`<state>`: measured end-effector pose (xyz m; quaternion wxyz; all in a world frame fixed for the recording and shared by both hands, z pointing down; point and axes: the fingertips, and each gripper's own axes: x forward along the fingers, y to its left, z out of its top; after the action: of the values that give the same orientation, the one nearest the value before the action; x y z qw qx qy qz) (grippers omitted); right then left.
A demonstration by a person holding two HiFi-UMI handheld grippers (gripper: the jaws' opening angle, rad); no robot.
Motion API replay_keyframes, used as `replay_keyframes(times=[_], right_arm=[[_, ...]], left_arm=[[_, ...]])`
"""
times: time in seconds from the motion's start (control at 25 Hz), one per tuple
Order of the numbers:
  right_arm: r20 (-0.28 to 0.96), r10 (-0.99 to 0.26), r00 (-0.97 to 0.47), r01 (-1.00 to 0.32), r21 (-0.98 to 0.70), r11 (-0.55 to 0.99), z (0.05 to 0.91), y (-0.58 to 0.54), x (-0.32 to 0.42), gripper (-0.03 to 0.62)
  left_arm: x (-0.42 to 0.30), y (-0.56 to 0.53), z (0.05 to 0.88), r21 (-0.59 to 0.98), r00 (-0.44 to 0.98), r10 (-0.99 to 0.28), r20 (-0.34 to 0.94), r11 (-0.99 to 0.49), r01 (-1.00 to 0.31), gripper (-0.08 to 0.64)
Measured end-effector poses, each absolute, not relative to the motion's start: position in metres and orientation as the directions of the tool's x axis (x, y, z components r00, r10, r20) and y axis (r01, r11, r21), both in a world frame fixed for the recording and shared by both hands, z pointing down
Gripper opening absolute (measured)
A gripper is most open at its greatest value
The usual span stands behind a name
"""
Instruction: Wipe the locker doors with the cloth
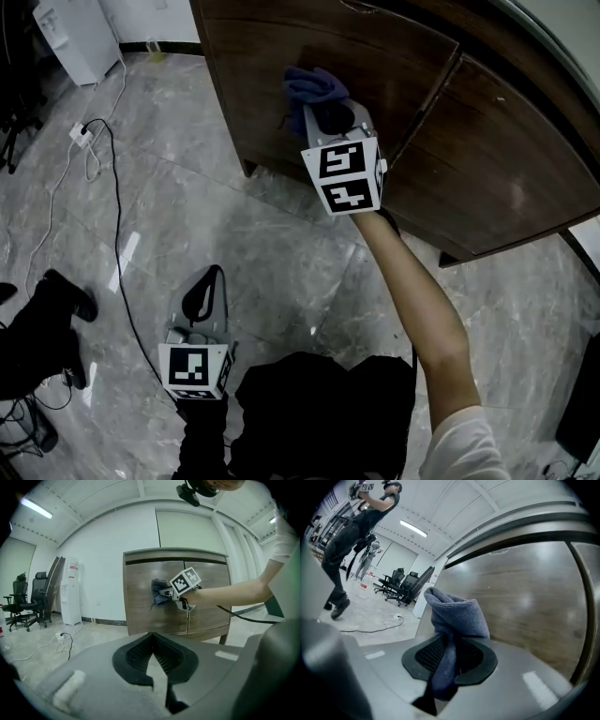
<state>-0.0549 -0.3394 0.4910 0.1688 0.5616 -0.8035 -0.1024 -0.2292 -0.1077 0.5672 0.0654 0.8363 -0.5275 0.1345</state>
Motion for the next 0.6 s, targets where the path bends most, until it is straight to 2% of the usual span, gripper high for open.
replay_keyframes(times=[0.6], right_arm=[[0.343, -0.892, -0.293, -0.855, 0.323, 0.405, 0.623, -0.343, -0.070, 0.072]], left_arm=[[-0.245, -0.111, 0.578, -0.024, 0.385, -0.864, 0.324, -0.414, -0.910, 0.003]])
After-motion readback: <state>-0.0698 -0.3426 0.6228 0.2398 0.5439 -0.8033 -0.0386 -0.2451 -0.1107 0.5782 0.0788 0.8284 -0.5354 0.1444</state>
